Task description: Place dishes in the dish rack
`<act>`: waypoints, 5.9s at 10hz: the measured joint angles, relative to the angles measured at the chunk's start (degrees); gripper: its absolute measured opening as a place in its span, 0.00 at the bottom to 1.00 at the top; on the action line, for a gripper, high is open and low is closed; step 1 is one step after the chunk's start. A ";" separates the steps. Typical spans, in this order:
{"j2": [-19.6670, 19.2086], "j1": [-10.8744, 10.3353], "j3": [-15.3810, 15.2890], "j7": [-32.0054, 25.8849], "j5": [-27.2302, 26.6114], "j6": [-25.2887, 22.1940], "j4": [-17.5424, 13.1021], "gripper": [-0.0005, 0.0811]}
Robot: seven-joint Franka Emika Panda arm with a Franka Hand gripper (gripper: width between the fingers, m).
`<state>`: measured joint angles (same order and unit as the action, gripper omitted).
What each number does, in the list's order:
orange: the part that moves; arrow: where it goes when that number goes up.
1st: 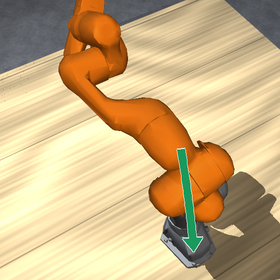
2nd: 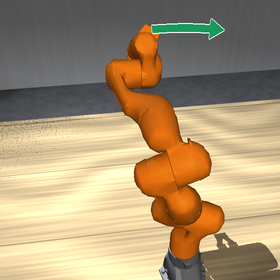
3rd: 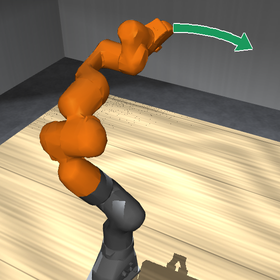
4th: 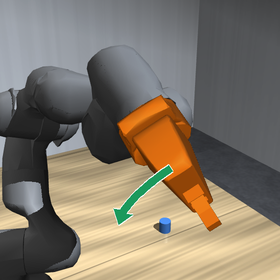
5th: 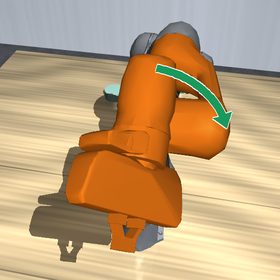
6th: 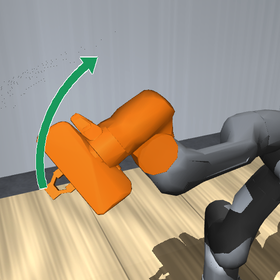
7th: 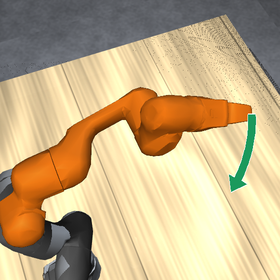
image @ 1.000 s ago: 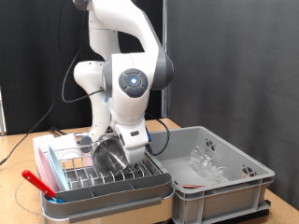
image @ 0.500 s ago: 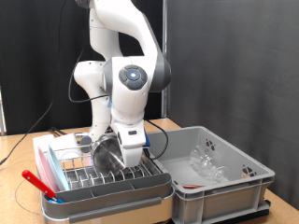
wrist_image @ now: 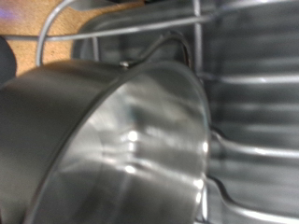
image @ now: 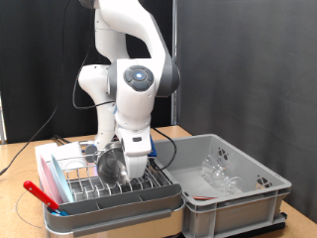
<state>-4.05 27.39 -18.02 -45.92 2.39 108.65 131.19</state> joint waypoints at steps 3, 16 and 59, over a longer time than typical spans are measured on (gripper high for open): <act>-0.86 0.45 1.44 2.14 2.62 1.68 -2.04 0.99; -6.99 1.85 5.59 -6.51 3.65 -12.04 -12.25 0.99; -7.23 3.10 2.43 -5.40 3.57 -10.49 -14.32 0.99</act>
<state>-11.27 30.49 -15.59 -51.31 5.96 98.16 116.87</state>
